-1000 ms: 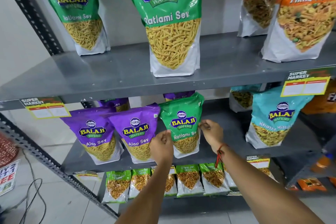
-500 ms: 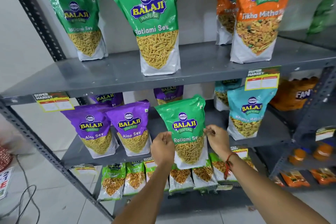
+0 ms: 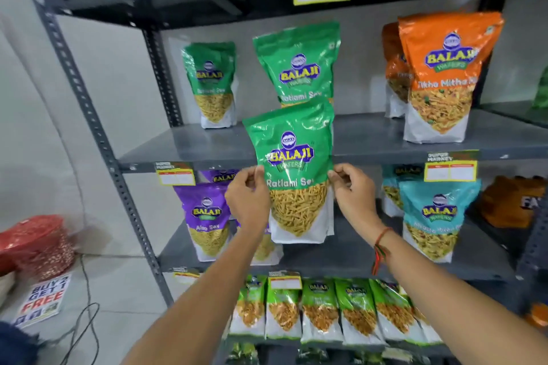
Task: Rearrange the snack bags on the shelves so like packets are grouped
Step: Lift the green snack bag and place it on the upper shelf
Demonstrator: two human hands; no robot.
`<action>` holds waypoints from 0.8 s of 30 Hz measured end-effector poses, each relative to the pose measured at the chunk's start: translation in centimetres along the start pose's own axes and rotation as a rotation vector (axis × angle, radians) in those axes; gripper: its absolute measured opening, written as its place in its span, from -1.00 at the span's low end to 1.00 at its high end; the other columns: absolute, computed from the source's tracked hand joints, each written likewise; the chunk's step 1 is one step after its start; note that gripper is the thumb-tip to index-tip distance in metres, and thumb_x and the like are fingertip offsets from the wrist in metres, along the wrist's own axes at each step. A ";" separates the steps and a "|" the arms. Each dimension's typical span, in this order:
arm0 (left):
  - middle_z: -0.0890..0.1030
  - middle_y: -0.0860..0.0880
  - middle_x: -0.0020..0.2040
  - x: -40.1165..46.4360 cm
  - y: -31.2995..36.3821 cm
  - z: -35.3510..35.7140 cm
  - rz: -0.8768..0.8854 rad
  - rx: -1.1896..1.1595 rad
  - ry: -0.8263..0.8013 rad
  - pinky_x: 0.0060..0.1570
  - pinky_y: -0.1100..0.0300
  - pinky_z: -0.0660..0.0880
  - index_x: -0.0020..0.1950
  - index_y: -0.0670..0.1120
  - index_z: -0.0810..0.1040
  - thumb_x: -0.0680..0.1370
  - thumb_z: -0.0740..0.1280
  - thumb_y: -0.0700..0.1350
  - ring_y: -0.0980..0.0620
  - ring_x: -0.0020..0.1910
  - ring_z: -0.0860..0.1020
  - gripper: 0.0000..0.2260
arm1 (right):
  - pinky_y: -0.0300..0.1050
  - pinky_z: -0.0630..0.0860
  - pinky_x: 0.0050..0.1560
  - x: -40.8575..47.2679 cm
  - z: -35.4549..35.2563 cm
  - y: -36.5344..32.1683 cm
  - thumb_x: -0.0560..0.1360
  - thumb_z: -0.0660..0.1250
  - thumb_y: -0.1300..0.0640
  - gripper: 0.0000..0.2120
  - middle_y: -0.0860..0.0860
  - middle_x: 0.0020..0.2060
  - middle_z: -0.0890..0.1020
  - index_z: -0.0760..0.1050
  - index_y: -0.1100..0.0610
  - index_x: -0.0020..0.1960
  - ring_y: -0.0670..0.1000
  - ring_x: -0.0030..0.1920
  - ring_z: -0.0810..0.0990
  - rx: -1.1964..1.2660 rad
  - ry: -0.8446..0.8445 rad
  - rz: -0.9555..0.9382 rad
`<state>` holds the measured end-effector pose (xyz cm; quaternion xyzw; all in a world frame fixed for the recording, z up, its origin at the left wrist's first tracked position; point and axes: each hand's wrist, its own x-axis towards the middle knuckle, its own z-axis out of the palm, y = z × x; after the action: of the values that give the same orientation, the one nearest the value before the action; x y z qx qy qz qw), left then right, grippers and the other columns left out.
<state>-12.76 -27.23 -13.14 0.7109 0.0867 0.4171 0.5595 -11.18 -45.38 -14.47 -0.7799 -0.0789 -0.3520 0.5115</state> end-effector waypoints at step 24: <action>0.61 0.07 -0.33 27.9 -0.9 -4.3 -0.024 -0.148 -0.017 -0.17 0.23 0.44 -0.19 -0.03 0.64 0.54 0.36 -0.06 0.13 -0.31 0.51 -0.86 | 0.06 0.54 -0.01 15.1 23.0 -9.9 0.52 0.31 0.15 -0.88 0.12 -0.15 0.67 0.59 0.18 -0.06 0.07 -0.11 0.61 0.239 0.022 -0.007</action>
<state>2.30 -7.35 0.02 0.6701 0.0597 0.4097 0.6161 6.03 -24.75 -2.87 -0.7091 -0.1173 -0.3506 0.6004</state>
